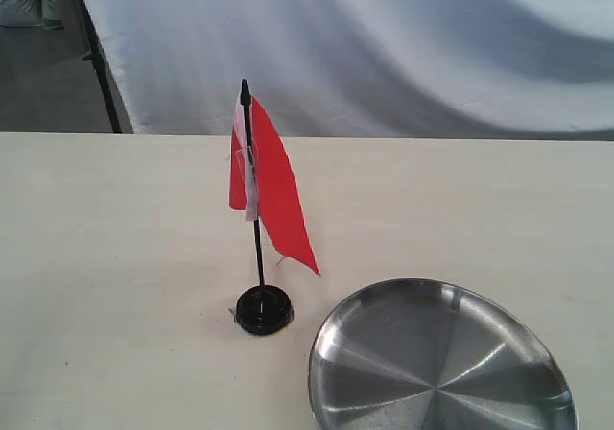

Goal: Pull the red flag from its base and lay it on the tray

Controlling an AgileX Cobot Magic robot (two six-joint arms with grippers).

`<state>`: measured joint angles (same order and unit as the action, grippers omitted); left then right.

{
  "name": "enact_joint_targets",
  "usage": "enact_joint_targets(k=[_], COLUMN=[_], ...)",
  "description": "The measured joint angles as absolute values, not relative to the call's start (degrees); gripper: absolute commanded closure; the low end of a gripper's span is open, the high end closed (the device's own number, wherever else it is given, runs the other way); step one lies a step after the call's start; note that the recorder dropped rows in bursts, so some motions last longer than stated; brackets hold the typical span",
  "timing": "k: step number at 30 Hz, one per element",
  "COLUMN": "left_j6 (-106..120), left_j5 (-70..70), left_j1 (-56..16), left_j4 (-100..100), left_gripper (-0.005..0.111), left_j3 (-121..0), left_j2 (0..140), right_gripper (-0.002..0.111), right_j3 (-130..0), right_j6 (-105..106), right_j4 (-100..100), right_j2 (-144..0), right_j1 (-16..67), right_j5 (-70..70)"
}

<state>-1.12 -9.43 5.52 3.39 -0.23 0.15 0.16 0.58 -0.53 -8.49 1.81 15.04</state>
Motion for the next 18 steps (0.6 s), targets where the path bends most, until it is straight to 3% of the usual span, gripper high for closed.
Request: enact_joint_targets(k=[6,18], left_j6=[-2.6,-28.2], left_j5=[-8.7,8.8], left_j1=[5.5,5.5], left_j4=[0.9,-17.6], left_gripper=[0.107,0.107], left_j3=[-0.2,-0.2], left_j2=[0.1,0.1], right_gripper=[0.109,0.109], right_j3=[0.2,0.2], right_j6=[0.6,0.6], right_j4=[-0.5,-0.5], right_j2=[-8.5,-8.5], right_j1=[1.8,1.8], right_j5=[15.0,15.0])
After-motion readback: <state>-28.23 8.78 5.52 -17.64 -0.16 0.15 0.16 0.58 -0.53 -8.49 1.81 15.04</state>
